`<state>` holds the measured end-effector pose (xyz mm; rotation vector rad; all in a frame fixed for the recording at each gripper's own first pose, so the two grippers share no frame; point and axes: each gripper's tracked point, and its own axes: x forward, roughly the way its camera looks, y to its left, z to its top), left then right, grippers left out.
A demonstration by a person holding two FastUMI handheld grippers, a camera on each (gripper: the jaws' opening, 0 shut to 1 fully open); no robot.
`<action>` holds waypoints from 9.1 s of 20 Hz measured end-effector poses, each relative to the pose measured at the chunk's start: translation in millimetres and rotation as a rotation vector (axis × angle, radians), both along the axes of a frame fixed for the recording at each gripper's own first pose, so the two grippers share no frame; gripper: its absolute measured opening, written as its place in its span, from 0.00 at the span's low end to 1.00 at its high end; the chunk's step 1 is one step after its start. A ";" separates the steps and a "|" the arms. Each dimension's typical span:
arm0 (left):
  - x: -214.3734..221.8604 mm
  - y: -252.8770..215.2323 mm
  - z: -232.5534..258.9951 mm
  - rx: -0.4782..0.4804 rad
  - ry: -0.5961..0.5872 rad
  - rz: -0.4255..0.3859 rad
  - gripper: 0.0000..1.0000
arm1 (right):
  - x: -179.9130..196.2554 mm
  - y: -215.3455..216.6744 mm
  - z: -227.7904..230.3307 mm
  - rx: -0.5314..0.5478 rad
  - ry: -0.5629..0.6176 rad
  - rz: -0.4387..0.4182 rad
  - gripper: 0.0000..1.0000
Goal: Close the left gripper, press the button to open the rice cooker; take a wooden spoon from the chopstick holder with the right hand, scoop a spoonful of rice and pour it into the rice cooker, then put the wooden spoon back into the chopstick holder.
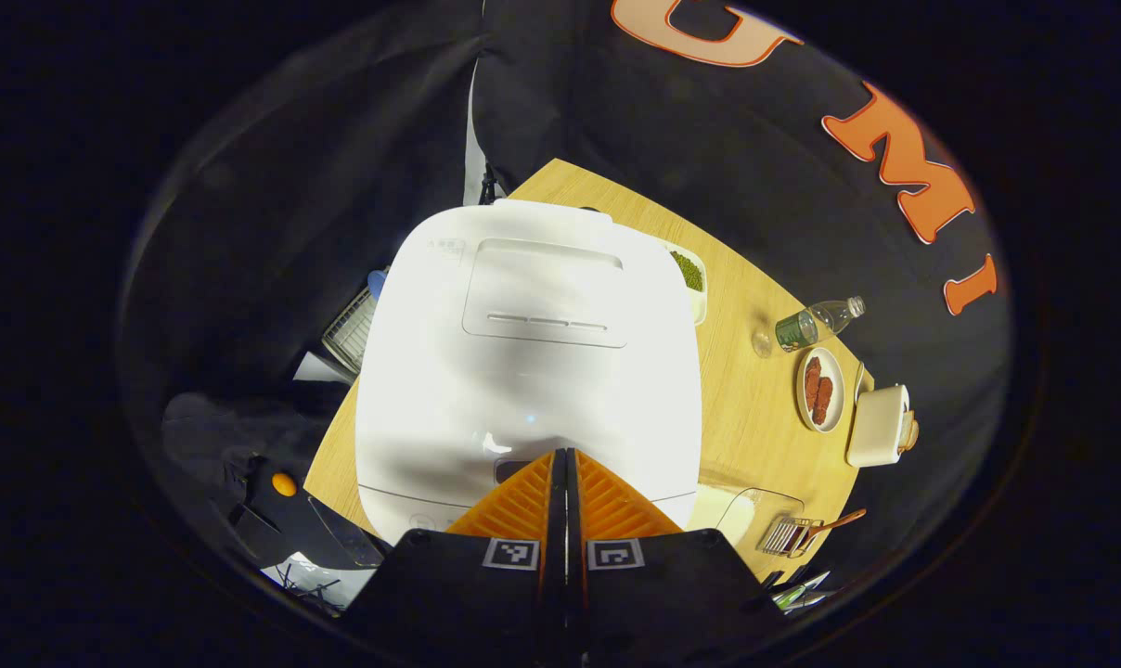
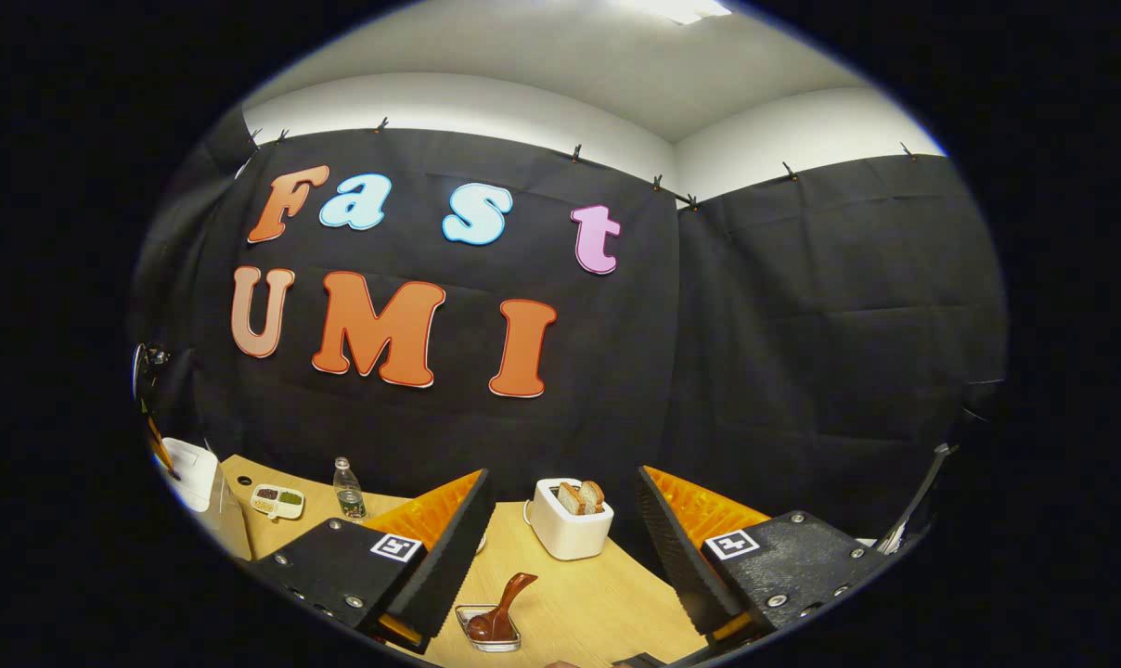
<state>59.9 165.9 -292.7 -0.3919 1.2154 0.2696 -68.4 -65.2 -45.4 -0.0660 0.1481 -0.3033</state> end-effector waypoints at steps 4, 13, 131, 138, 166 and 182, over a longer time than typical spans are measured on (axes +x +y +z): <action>-1.5 0.8 -10.8 -0.008 0.001 0.009 0.06 | 5.6 5.5 -8.9 0.004 0.021 0.004 0.95; 7.5 9.6 58.5 0.162 -0.234 -0.021 0.06 | 24.8 1.3 -51.2 0.038 0.118 0.027 0.95; -125.6 56.2 161.2 0.686 -0.758 -0.064 0.98 | 0.7 346.2 -306.0 0.932 0.755 0.477 0.14; -116.7 46.0 162.9 0.672 -0.769 -0.079 0.98 | 12.0 324.6 -288.2 1.169 0.713 0.442 0.14; -142.7 77.1 163.4 0.648 -0.807 0.077 0.98 | 105.9 377.2 -103.3 1.849 0.540 0.493 0.14; -204.9 187.7 128.4 0.693 -0.692 0.204 0.95 | 142.2 541.0 -90.2 1.332 0.607 0.619 0.14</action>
